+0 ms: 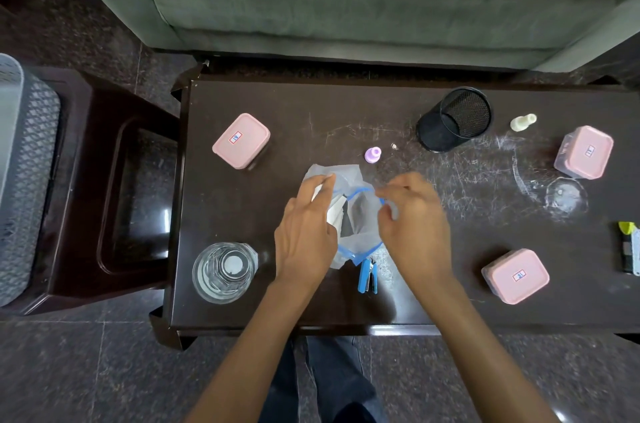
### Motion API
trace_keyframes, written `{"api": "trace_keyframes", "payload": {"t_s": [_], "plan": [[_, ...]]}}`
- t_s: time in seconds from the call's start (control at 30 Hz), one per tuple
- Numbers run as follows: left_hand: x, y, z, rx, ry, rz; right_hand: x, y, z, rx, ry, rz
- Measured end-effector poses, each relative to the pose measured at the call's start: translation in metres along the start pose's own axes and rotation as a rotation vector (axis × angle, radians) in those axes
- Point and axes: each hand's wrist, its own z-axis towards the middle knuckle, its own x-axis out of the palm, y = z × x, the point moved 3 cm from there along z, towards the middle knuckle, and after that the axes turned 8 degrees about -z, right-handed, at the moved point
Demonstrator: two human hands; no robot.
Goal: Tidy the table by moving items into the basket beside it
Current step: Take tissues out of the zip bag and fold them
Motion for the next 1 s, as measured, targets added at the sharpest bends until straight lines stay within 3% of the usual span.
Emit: {"api": "trace_keyframes", "payload": {"t_s": [0.03,0.07,0.17,0.27,0.4,0.57,0.73,0.8,0.9,1.0], "plan": [[0.001,0.0,-0.001,-0.001,0.007,-0.003,-0.004,0.005,-0.001,-0.043,-0.058,0.037],[0.002,0.0,-0.001,-0.002,0.008,-0.009,0.0,0.01,0.001,-0.083,-0.008,0.063],[0.006,0.001,-0.003,-0.009,-0.002,-0.061,0.046,0.017,0.009,-0.094,0.489,-0.045],[0.011,0.002,-0.004,-0.019,-0.01,-0.107,0.073,0.014,0.02,-0.031,0.632,-0.157],[0.02,0.005,-0.005,-0.048,0.017,-0.137,0.093,0.013,0.025,0.053,0.643,-0.271],[0.021,0.011,-0.004,-0.028,0.036,-0.249,0.109,0.007,0.026,0.162,0.616,-0.127],[0.019,0.036,0.0,-0.416,-0.295,-0.837,0.103,0.0,0.017,0.351,0.572,0.168],[0.024,0.05,0.003,-0.586,-0.351,-0.867,0.102,-0.002,0.015,0.452,0.522,0.326],[0.035,0.064,0.006,-0.696,-0.301,-0.825,0.099,-0.003,0.018,0.711,0.462,0.735],[0.041,0.074,0.011,-0.71,-0.29,-0.818,0.097,-0.017,0.022,0.812,0.412,0.8]]}}
